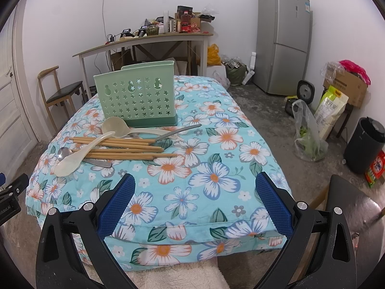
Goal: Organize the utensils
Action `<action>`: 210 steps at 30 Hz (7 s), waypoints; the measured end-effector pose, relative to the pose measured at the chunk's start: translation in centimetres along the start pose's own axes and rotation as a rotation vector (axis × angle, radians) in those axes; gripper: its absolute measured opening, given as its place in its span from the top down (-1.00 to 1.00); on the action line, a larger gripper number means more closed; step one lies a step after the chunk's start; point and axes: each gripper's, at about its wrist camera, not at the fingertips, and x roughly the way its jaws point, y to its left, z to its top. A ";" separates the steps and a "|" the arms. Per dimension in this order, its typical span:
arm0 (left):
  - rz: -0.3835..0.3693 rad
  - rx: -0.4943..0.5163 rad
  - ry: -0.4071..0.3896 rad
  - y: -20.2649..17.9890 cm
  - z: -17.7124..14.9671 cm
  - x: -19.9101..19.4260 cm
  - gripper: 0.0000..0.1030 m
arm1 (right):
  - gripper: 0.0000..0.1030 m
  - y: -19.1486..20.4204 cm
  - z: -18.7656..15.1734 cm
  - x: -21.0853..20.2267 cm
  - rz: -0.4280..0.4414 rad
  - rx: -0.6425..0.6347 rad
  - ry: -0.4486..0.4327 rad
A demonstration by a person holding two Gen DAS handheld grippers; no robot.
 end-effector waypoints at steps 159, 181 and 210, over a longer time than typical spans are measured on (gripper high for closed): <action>-0.398 -0.514 -0.227 16.1 4.3 5.5 0.96 | -0.11 25.9 1.3 11.9 0.590 -0.937 0.010; -0.408 -0.522 -0.215 16.2 4.0 6.7 0.96 | 0.32 23.8 3.9 10.2 0.653 -0.857 -0.012; -0.554 -0.078 -0.224 5.4 17.1 2.6 0.96 | 0.33 4.3 14.1 5.6 0.683 -0.147 -0.119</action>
